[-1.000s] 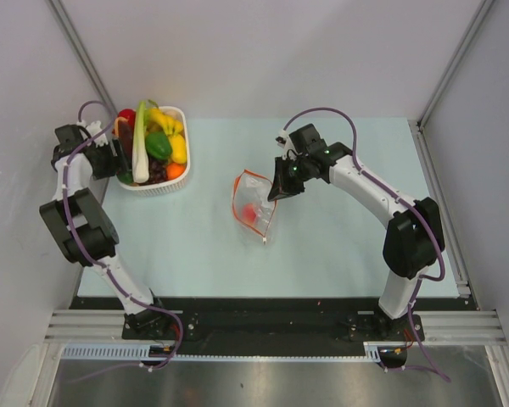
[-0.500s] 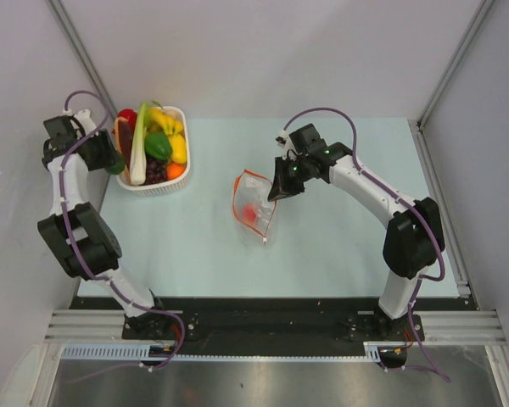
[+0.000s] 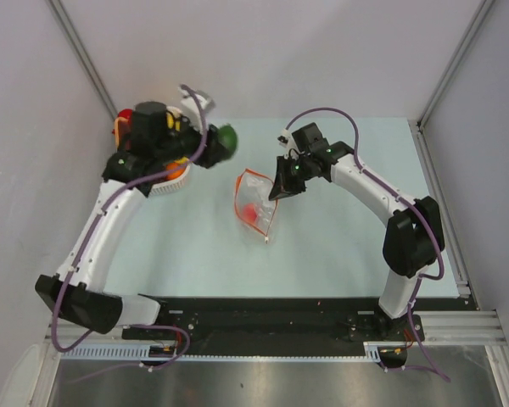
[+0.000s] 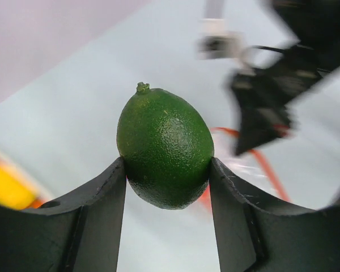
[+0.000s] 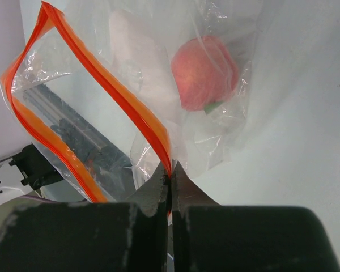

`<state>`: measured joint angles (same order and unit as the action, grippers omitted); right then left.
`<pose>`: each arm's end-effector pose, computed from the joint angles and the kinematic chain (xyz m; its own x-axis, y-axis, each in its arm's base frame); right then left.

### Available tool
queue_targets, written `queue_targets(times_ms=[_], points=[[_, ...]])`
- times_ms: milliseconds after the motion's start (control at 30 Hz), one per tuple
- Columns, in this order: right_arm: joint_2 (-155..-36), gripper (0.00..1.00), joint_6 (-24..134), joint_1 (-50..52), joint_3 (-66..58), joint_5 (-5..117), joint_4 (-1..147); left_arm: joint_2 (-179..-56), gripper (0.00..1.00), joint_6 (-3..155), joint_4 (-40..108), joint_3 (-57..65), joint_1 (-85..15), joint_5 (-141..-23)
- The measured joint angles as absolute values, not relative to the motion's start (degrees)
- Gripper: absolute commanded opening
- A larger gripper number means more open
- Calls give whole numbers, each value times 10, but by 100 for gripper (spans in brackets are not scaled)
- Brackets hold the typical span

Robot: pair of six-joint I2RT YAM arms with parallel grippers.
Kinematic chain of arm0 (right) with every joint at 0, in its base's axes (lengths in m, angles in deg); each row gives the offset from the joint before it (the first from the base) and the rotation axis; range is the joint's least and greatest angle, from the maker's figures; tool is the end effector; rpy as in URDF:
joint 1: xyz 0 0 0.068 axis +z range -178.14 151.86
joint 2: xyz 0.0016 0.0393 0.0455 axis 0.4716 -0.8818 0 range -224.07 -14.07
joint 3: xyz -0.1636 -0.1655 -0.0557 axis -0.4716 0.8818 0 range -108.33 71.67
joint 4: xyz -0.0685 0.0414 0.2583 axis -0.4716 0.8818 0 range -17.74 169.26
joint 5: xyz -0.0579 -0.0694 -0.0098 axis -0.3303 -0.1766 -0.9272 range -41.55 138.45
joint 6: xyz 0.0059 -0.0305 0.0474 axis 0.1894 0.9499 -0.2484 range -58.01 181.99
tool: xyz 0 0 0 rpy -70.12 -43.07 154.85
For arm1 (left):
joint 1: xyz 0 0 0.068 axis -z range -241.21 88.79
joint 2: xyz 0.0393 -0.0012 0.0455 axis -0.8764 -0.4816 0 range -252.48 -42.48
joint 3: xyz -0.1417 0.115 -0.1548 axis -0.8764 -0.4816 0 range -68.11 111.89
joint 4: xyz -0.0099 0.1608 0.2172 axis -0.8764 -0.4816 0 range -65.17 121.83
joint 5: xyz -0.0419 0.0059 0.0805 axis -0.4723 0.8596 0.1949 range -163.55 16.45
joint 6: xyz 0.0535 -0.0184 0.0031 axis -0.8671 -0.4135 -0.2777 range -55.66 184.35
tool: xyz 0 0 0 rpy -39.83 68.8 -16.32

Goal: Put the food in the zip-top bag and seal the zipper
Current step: Pick up the fake fruit from the bin, then place the fake fruit in the zipper food storage bag.

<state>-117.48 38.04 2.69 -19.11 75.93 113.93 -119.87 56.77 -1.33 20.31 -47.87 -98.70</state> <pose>0.3326 0.2198 0.2506 -0.9157 -0.1271 -0.3812 -0.3438 0.7390 0.5794 0.2979 -0.0880 0.4034 -0.2853 0.1902 -0.9394 0.6350 0.7716 -0.0366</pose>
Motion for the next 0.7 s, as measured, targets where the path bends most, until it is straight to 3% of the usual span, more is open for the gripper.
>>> queue_targets(times_ms=[67,233,267,400,433,467,700], points=[[-1175,0,380,27,-191,761,1139,-1182,47,567,-14,183,-388,-990],[-1175,0,378,24,-191,767,1139,-1191,53,568,-14,120,-289,-979],[-1175,0,376,23,-190,769,1138,-1196,63,568,-16,108,-282,-975],[-1171,0,369,14,-180,782,1135,-1224,85,554,-40,71,-258,-942],[-1171,0,367,11,-179,786,1135,-1233,97,550,-49,71,-255,-932],[-1171,0,365,7,-176,791,1133,-1239,100,548,-56,71,-254,-919],[-1171,0,350,-9,-172,809,1124,-1240,100,525,-92,137,-303,-873]])
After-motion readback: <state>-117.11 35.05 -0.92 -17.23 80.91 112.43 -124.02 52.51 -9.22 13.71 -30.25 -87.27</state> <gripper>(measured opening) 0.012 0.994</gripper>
